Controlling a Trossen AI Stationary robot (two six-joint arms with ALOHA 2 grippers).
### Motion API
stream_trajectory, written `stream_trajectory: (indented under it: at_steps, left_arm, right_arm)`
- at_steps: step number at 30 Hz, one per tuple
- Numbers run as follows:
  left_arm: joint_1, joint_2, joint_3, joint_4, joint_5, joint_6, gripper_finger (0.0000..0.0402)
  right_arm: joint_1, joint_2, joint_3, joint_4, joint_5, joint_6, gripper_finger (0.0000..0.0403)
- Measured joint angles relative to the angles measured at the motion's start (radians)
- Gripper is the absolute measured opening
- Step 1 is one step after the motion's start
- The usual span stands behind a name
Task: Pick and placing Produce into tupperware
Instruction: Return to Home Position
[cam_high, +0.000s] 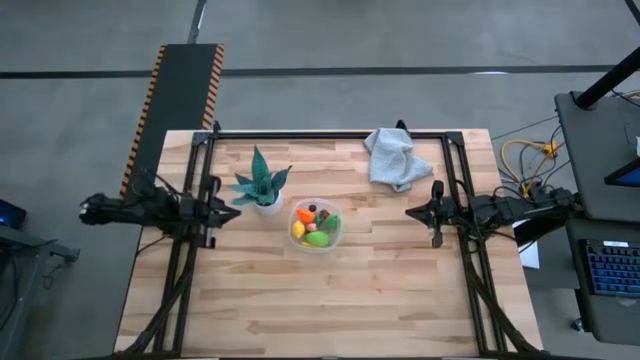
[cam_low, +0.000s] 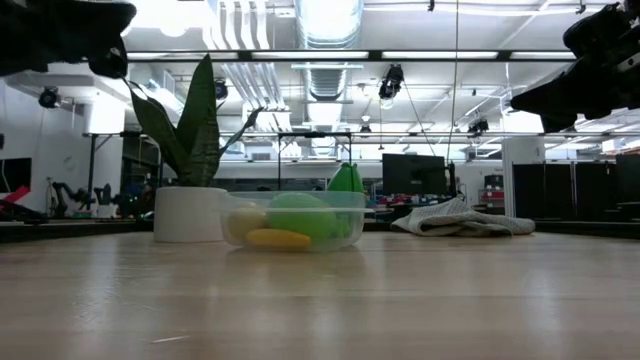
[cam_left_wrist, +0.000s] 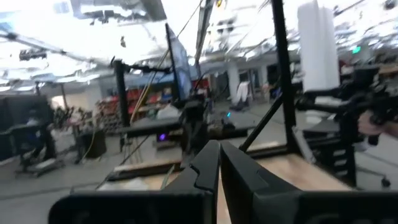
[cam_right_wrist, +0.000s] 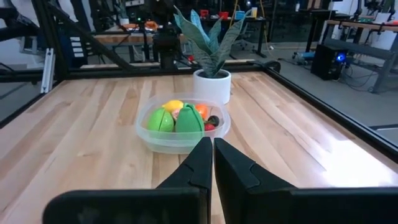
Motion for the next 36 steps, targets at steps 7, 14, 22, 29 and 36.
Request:
stream_trajectory:
  at_steps: [7,14,22,29,36]
  left_arm:
    - [0.081,0.035,-0.053,0.029,0.000,-0.025,0.0000]
    - [0.162,0.025,-0.060,-0.064,-0.052,-0.014,0.0000]
    - [0.183,-0.018,-0.078,-0.108,-0.020,-0.058,0.0000]
    - [0.183,-0.031,-0.087,-0.109,-0.017,-0.057,0.0000]
    - [0.183,-0.033,-0.088,-0.104,-0.020,-0.055,0.0000]
  right_arm:
    - [0.000,0.000,0.000,0.000,0.015,0.002,0.0009]
    - [0.000,0.000,0.000,0.000,0.015,0.000,0.0009]
    - [0.000,0.000,0.000,0.005,0.015,0.008,0.0009]
    - [0.000,-0.002,-0.028,0.171,-0.058,-0.048,0.0009]
    - [0.000,0.001,-0.068,0.254,-0.211,-0.040,0.0009]
